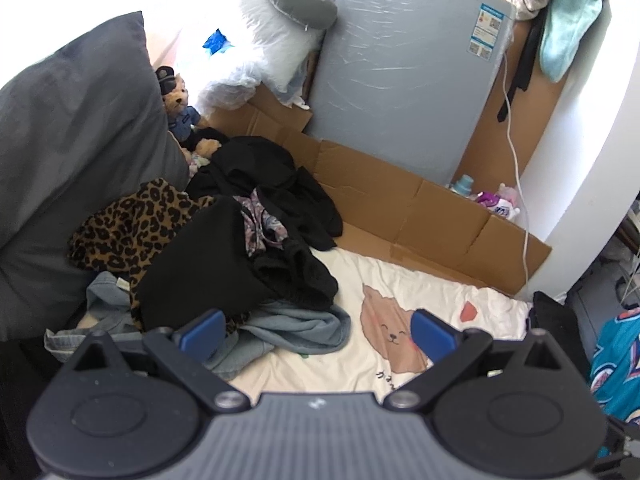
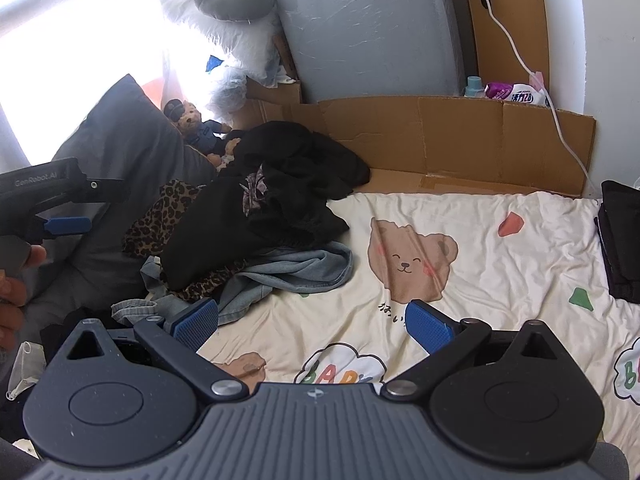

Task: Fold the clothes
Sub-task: 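Close the left gripper on the black knit garment's cuff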

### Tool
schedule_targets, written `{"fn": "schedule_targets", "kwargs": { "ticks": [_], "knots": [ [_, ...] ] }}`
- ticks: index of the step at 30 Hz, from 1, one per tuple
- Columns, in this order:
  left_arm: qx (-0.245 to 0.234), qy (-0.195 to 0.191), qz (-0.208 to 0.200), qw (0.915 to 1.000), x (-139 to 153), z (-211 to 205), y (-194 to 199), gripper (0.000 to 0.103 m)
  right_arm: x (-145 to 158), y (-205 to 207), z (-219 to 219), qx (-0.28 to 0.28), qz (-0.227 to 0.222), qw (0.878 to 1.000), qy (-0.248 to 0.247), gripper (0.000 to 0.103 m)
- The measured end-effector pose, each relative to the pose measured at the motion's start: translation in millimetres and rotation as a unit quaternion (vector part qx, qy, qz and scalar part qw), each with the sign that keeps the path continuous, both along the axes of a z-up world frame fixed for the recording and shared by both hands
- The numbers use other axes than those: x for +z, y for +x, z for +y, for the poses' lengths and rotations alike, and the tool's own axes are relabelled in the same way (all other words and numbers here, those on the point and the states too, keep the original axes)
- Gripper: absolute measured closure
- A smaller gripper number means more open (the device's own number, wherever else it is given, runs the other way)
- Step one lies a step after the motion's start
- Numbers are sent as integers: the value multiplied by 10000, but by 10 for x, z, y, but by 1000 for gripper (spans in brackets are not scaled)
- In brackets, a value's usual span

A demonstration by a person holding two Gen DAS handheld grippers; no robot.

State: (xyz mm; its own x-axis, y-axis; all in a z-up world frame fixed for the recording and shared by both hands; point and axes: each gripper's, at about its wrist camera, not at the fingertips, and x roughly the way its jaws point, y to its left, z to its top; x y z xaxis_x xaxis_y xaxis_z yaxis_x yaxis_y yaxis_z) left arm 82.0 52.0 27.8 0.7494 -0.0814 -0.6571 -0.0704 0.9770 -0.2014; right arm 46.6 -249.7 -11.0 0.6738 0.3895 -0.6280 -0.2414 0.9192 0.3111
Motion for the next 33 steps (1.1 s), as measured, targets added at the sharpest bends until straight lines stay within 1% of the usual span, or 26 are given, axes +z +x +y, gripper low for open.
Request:
{"fn": "schedule_targets", "kwargs": {
  "ticks": [6, 8, 12, 16, 19, 22, 28, 33],
  "knots": [
    [108, 88, -47, 9999, -59, 64, 90, 2, -35, 27, -41, 106, 3, 9997, 222, 1],
    [146, 116, -62, 9998, -80, 87, 120, 2, -55, 32, -54, 129, -54, 9997, 217, 1],
    [221, 171, -93, 9996, -121, 133, 182, 2, -143, 74, -47, 63, -127, 9999, 35, 1],
    [297, 227, -124, 9992, -163, 179, 244, 3, -340, 180, -26, 83, -104, 9999, 93, 1],
    [393, 162, -104, 9990, -210, 271, 339, 3, -491, 261, -9, 101, -85, 9998, 144, 1],
    [486, 326, -6, 9983, -312, 270, 450, 4, -642, 342, 7, 119, -65, 9997, 194, 1],
    [543, 345, 198, 9977, -528, 271, 672, 4, -944, 504, 40, 154, -25, 9994, 295, 1],
    [646, 480, 204, 9965, -680, 327, 837, 4, -1195, 639, 68, 184, 8, 9991, 379, 1]
  ]
}}
